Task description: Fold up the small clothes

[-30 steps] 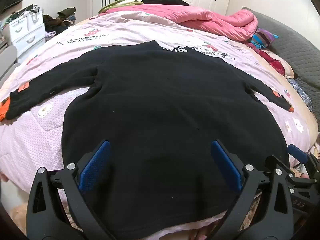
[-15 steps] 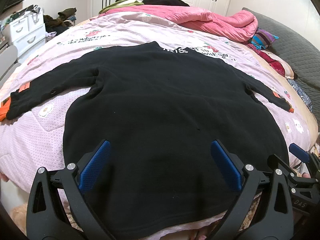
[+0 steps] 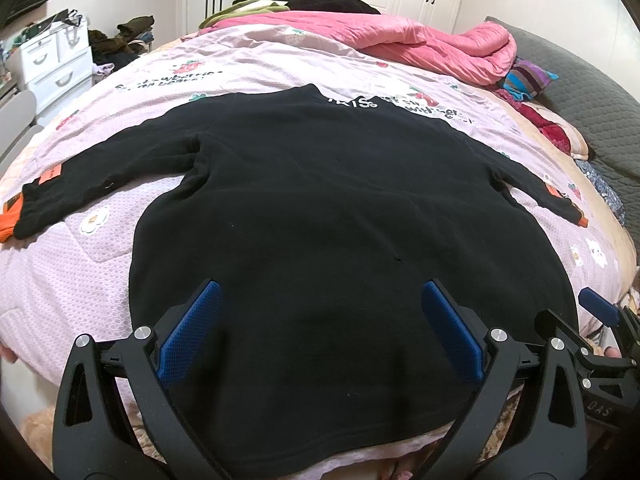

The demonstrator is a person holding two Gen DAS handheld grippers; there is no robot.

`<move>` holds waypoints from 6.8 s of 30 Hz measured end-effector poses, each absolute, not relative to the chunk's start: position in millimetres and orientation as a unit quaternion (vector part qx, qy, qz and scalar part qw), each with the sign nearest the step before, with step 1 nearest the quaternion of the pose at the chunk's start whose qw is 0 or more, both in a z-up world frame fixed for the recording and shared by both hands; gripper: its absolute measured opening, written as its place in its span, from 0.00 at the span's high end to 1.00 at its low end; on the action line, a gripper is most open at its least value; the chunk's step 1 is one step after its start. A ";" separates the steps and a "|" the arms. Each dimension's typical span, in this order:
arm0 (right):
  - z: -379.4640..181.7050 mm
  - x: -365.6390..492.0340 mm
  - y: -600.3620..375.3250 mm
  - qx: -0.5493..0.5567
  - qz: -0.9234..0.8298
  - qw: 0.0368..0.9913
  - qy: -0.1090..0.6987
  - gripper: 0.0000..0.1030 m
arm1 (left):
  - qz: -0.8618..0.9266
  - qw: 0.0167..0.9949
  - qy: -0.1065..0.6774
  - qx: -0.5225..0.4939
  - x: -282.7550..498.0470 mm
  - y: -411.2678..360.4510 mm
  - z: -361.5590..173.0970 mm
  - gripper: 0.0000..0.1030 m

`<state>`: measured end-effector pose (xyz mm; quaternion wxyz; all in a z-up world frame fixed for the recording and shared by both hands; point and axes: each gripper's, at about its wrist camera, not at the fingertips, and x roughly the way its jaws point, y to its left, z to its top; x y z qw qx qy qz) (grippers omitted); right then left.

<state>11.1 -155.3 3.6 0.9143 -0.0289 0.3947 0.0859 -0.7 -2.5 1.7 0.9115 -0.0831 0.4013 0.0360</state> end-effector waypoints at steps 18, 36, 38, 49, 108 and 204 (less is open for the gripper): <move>4.3 9.0 -154.0 -0.030 0.088 0.915 0.393 0.04 | 0.035 0.912 0.400 -0.083 -1.6 -0.5 4.4 0.09; 7.2 14.8 -153.1 -0.025 0.093 0.915 0.391 0.04 | 0.035 0.911 0.404 -0.080 0.7 10.8 6.8 0.09; 7.9 17.3 -153.0 -0.025 0.093 0.915 0.392 0.04 | 0.034 0.910 0.405 -0.079 0.3 7.9 4.8 0.09; 18.2 36.9 -152.0 -0.020 0.098 0.916 0.388 0.04 | 0.039 0.910 0.408 -0.070 14.1 -5.0 11.1 0.09; 54.8 222.6 -231.4 0.071 -0.032 0.929 0.362 0.04 | 0.031 0.896 0.436 -0.077 214.2 -10.4 34.0 0.09; 14.8 191.4 -87.1 0.030 0.271 0.903 0.332 0.56 | -0.132 0.795 0.472 -0.356 210.7 75.4 -20.0 0.22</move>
